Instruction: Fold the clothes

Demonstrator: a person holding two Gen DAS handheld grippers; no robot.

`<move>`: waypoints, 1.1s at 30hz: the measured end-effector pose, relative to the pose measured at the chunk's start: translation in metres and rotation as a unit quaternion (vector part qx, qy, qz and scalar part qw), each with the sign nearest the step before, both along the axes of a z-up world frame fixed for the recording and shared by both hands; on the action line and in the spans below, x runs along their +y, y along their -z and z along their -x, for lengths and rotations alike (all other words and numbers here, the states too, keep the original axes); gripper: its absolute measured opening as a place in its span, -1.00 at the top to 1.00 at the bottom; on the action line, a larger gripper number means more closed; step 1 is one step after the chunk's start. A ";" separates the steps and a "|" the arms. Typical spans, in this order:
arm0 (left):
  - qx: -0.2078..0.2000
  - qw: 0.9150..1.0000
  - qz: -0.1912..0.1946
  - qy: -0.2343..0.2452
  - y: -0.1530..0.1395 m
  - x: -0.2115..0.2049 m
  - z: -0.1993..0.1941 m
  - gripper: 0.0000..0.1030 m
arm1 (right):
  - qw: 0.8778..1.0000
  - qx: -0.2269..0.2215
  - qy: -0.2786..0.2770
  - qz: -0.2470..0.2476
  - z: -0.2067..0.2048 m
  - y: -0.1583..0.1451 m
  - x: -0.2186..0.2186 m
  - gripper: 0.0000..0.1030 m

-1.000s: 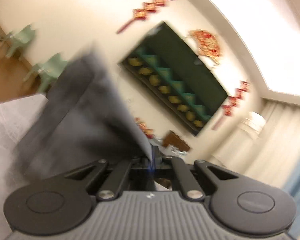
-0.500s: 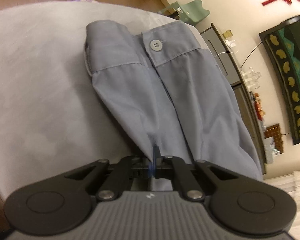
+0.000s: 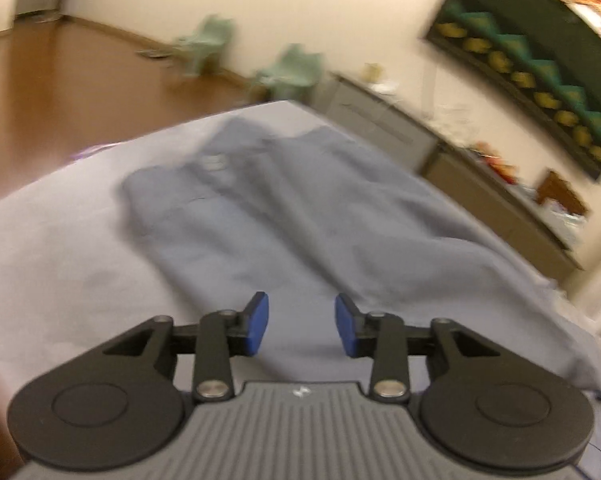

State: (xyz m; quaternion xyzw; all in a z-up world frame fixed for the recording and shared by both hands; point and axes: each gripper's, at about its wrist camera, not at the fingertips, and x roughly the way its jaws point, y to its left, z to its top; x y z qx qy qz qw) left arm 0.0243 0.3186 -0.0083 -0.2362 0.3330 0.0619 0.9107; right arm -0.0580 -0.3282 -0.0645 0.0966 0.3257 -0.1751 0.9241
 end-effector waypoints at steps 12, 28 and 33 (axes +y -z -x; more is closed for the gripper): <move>0.067 0.995 0.073 0.013 0.024 -0.004 -0.041 0.08 | 0.995 0.049 -0.001 -0.082 -0.068 0.009 -0.021 -0.47; 0.047 0.972 0.206 0.101 0.048 -0.017 -0.127 -0.14 | 0.921 -0.054 0.034 -0.383 -0.197 0.021 -0.041 -0.44; 0.049 0.975 0.195 0.097 0.048 -0.013 -0.133 -0.15 | 0.918 -0.052 0.062 -0.388 -0.227 0.054 -0.056 0.56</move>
